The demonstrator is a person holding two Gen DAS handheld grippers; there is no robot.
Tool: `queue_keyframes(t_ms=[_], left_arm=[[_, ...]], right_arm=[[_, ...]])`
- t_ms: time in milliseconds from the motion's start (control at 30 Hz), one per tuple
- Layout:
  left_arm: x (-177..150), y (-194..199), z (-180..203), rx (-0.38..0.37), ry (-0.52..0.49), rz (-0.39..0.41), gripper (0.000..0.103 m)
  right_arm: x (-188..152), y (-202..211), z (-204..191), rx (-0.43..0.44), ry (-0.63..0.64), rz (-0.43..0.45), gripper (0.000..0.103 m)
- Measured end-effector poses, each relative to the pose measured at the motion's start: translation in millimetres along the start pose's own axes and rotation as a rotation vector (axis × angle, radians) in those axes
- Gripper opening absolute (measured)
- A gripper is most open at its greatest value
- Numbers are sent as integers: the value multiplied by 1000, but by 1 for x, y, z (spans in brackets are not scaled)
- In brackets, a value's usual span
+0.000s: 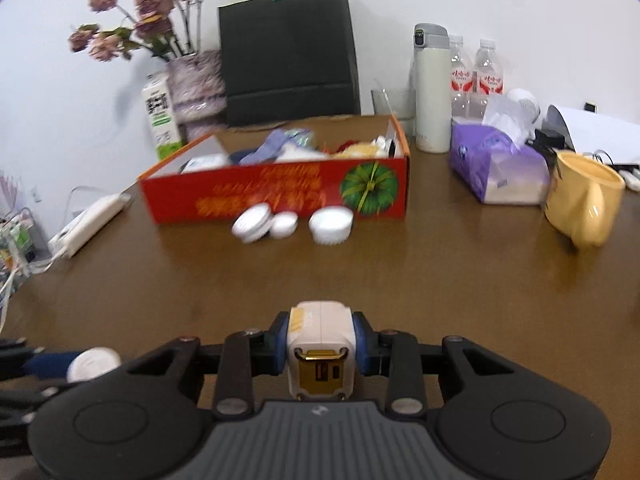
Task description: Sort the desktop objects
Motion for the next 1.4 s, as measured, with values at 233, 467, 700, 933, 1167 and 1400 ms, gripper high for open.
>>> queue_keyframes(t_ms=[233, 467, 700, 933, 1167, 1400], left_arm=[[-17, 13, 12, -21, -2, 0, 41], [-21, 15, 17, -21, -49, 7, 60], [-13, 15, 18, -45, -28, 38, 40], [61, 25, -11, -225, 165, 143, 40], [83, -9, -48, -346, 381, 96, 40], [55, -60, -65, -300, 549, -83, 40]], right_arm=[[-42, 48, -23, 36, 93, -14, 31], [-46, 53, -28, 55, 115, 1, 54], [-41, 48, -20, 78, 77, -13, 31], [32, 57, -11, 150, 13, 148, 31], [50, 6, -12, 128, 50, 131, 31], [25, -42, -12, 24, 125, 68, 37]])
Point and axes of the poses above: each gripper's, at about its wrist camera, not at the fingertips, and y roughly against the way its jaws point, z to its right, x to its top, the point moved 6 cm from there along -y, roughly the way its jaws point, and after that the axes turned 6 degrees about z, right-handed, at the moved point
